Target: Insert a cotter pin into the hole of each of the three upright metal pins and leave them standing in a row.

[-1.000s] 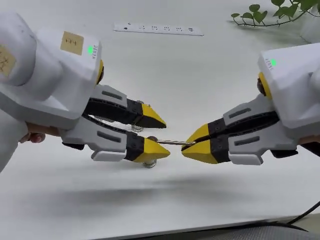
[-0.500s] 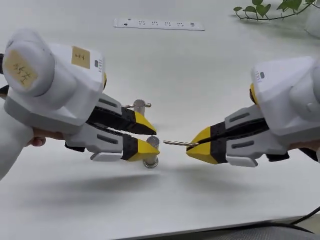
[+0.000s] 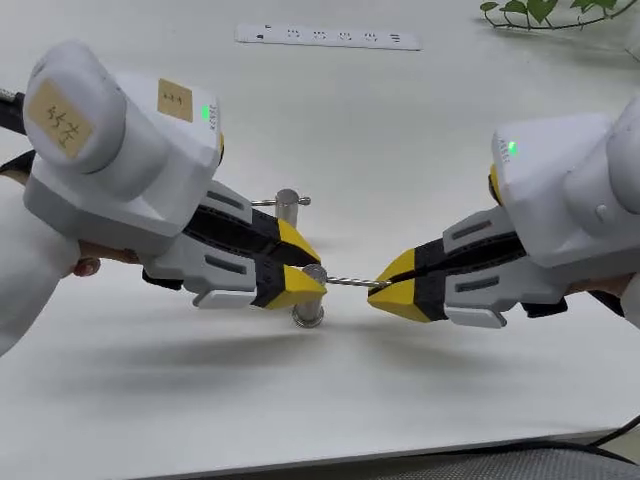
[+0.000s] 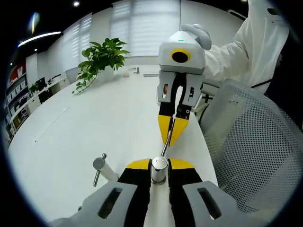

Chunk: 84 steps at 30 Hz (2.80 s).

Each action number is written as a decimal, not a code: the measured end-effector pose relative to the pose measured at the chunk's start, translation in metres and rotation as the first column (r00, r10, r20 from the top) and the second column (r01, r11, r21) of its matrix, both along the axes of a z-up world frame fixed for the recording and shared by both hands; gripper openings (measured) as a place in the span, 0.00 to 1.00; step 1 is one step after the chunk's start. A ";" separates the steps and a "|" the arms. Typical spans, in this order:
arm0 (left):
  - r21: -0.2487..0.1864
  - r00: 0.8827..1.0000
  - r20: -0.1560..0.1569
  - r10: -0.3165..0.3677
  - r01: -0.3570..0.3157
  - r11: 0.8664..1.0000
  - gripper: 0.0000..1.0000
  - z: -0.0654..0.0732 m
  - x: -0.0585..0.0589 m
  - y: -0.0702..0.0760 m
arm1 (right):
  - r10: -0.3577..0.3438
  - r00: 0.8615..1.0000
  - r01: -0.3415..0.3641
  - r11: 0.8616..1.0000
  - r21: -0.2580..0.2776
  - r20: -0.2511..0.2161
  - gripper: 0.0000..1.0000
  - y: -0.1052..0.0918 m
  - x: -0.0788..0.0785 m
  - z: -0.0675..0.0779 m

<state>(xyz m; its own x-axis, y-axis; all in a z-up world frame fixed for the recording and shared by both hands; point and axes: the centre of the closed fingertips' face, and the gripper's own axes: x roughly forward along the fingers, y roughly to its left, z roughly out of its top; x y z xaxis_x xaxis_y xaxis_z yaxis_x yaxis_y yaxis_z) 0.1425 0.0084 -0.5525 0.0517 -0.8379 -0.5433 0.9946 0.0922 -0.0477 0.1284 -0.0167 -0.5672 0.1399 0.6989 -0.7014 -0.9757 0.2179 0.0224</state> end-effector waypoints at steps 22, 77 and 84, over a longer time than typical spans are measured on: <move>-0.001 1.000 -0.002 0.002 -0.002 1.000 0.10 0.001 -0.004 -0.004 | 0.068 0.997 -0.067 0.997 -0.028 0.034 0.00 0.030 0.002 -0.010; -0.156 0.986 -0.105 0.129 -0.144 0.977 0.82 0.016 -0.036 0.036 | -0.018 1.000 0.018 1.000 0.011 0.000 0.20 0.033 0.003 -0.004; -0.108 0.982 -0.087 0.168 -0.177 0.978 0.99 0.014 -0.035 0.055 | -0.007 1.000 0.007 1.000 0.025 -0.016 0.16 0.041 0.004 -0.007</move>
<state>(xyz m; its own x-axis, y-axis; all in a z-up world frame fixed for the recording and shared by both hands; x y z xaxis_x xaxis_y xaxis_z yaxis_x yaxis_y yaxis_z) 0.1076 0.0634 -0.5389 0.1625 -0.8769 -0.4523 0.9572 0.2514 -0.1435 0.1326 0.0238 -0.5741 0.1339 0.7154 -0.6857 -0.9737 0.2236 0.0432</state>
